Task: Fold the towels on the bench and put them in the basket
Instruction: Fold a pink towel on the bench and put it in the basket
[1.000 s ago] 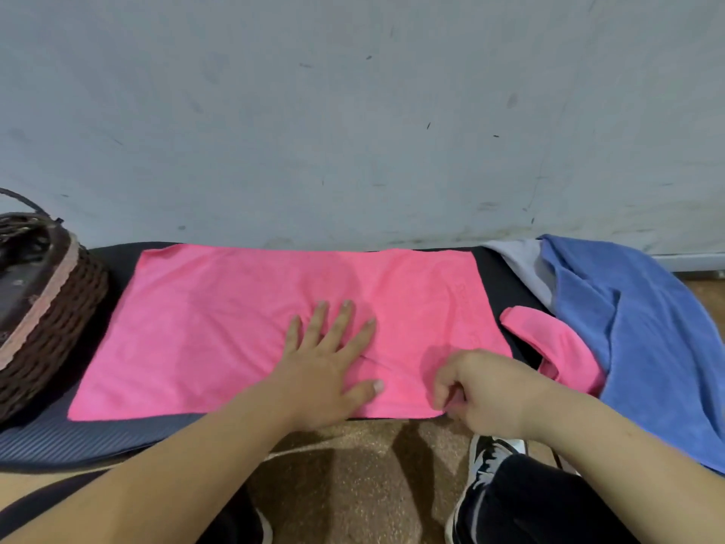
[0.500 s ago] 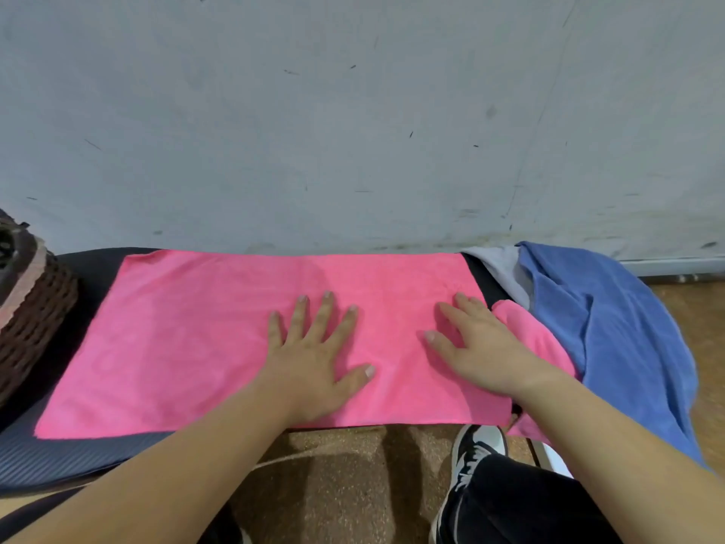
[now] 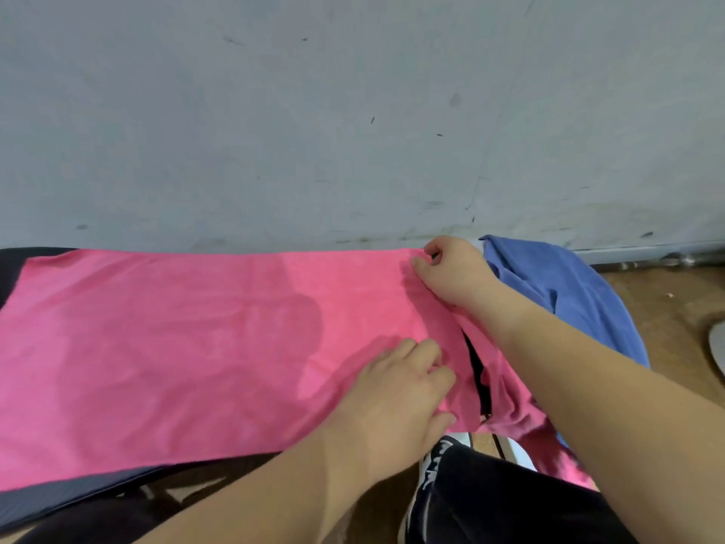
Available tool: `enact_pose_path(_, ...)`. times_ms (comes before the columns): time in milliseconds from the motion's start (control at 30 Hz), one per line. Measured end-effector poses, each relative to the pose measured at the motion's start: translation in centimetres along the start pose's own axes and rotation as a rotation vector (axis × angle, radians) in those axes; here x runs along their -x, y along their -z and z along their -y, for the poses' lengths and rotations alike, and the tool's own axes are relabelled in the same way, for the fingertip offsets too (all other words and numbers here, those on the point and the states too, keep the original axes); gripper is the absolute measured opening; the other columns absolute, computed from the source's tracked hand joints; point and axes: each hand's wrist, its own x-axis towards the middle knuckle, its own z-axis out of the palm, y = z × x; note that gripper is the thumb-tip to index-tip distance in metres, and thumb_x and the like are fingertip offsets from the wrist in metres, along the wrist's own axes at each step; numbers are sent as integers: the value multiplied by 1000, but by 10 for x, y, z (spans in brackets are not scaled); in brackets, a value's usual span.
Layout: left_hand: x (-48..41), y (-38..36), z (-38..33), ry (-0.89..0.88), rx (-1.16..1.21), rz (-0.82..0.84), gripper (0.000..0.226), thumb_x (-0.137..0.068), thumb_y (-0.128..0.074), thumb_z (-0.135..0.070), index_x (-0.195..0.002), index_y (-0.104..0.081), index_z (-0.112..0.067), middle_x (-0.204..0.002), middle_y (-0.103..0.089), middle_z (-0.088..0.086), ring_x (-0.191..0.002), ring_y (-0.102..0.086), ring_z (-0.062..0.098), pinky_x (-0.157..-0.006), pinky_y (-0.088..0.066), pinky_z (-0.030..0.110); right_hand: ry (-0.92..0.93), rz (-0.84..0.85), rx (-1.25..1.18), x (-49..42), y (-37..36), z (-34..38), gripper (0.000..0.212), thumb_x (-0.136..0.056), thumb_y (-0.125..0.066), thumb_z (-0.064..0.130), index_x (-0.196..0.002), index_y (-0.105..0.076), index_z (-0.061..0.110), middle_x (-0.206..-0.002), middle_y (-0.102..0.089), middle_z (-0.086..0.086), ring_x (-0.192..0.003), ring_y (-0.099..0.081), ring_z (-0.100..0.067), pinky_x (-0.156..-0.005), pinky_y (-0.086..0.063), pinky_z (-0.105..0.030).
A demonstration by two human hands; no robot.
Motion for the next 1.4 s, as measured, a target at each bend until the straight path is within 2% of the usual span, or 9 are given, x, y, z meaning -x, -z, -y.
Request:
enact_pose_path(233, -21, -30, -20, -3, -191, 91, 57, -58, -83, -41, -105, -57, -21, -101, -51, -1, -91, -52, 22, -69, -49, 37, -48, -29, -29, -16, -12, -16, 35, -90, -72, 42, -70, -63, 14, -64, -59, -1, -59, -55, -21, -51, -34, -29)
enact_pose_path(333, -23, -32, -22, 8, -211, 32, 43, -64, -81, -38, -99, -58, -24, -96, -52, -3, -87, -55, 21, -64, -49, 36, -36, -28, -69, -15, -11, -15, 29, -94, -66, 36, -75, -59, 15, -69, -61, -1, -65, -57, -21, -55, -39, -31)
enact_pose_path(467, -15, -21, -17, 61, 133, -139, 9, -94, -59, -35, -91, -58, -27, -83, -44, -11, -83, -49, 15, -75, -48, 35, -35, -143, -244, -11, -8, -16, 19, -94, -67, 29, -85, -51, 22, -77, -57, 8, -69, -52, -11, -65, -41, -33)
enact_pose_path(600, -6, 13, -21, 337, 598, -110, 27, -94, -63, -40, -81, -52, -19, -60, -47, 1, -58, -47, 21, -59, -48, 47, 30, -178, -475, 0, 4, -4, 21, -87, -66, 4, -83, -57, 23, -76, -60, 11, -65, -53, -5, -60, -40, -17)
enact_pose_path(800, 7, 29, -50, 535, 1010, -87, 23, -82, -75, -38, -87, -61, -22, -80, -74, 13, -73, -72, 39, -74, -58, 63, 73, -259, -518, 18, 33, 9, 22, -87, -63, 3, -91, -77, 20, -82, -70, 10, -74, -62, -6, -74, -49, -19)
enact_pose_path(900, 16, 28, -71, 537, 1042, -54, 24, -91, -75, -31, -88, -59, -15, -87, -74, 19, -84, -73, 41, -78, -61, 55, 78, -311, -514, 26, 50, 6, 24, -91, -63, 7, -108, -77, 14, -95, -73, 5, -87, -64, -8, -84, -48, -17)
enact_pose_path(1000, 28, 38, -70, 544, 1010, -133, 27, -93, -74, -33, -72, -58, -27, -65, -70, -1, -76, -74, 38, -73, -62, 50, 87, -352, -539, 32, 59, 10, 37, -91, -65, 10, -128, -67, 16, -90, -67, 4, -83, -61, -13, -85, -50, -25)
enact_pose_path(1233, 78, 88, -16, 574, 837, -212, 29, -92, -76, -28, -72, -64, -10, -62, -68, 15, -59, -65, 24, -64, -56, 46, 109, -311, -714, 44, 29, 96, 23, -88, -65, 7, -106, -79, 11, -98, -76, 1, -96, -71, -16, -95, -56, -31)
enact_pose_path(1400, 123, 115, 37, 703, 723, -150, 34, -93, -75, -29, -76, -61, -3, -60, -68, 18, -55, -73, 25, -57, -57, 47, 134, -168, -766, 52, -15, 164, 27, -91, -61, 9, -113, -78, 12, -107, -76, 1, -102, -70, -12, -101, -54, -33)
